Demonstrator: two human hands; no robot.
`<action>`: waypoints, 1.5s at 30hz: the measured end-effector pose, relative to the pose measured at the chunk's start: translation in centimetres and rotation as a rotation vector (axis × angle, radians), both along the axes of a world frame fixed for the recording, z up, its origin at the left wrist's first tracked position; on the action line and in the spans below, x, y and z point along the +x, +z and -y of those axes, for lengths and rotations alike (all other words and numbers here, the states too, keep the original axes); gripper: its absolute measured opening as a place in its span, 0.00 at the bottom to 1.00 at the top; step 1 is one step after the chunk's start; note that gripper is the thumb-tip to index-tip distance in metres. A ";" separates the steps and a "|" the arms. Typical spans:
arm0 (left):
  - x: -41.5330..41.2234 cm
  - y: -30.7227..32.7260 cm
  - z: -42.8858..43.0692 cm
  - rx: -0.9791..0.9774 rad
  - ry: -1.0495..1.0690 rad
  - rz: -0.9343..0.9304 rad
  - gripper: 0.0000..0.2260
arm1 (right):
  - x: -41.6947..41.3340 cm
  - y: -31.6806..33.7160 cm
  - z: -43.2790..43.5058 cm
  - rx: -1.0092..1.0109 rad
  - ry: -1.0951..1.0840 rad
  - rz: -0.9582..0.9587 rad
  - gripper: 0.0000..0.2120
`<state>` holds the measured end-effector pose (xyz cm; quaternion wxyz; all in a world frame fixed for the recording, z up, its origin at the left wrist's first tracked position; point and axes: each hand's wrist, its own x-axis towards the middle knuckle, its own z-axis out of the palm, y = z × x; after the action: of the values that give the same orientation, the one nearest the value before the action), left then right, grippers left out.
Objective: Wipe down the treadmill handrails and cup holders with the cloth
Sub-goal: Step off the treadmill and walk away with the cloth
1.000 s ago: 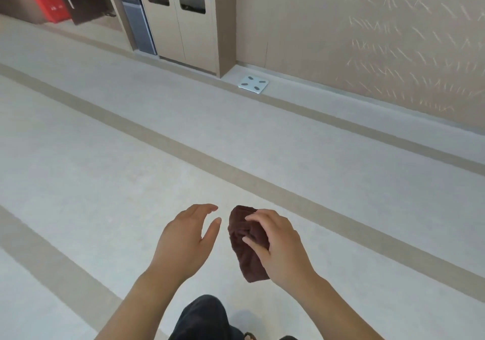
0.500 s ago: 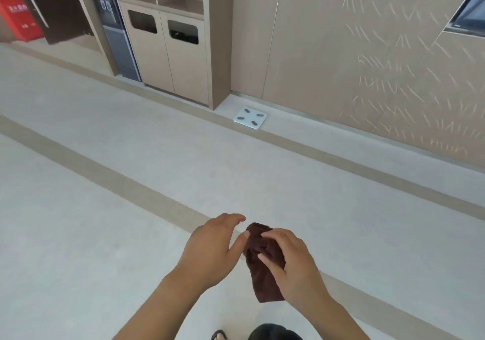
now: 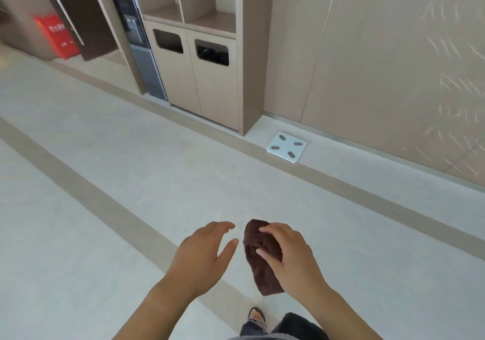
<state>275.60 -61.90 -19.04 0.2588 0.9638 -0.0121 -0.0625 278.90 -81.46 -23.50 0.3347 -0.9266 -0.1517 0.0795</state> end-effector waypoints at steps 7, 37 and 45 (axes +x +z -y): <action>16.4 -0.1 -8.6 0.003 0.184 0.028 0.18 | 19.1 1.4 -9.8 -0.047 0.211 0.038 0.18; 93.1 -0.1 -39.9 0.102 0.074 0.062 0.17 | 92.9 1.1 -38.2 0.014 0.071 0.033 0.17; 109.4 1.4 -43.2 0.092 0.028 0.050 0.17 | 108.9 2.5 -41.9 0.024 0.023 0.059 0.17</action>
<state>384.99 -18.74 -17.61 0.2147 0.9760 -0.0023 -0.0355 387.75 -39.58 -21.01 0.3401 -0.9227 -0.1733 0.0541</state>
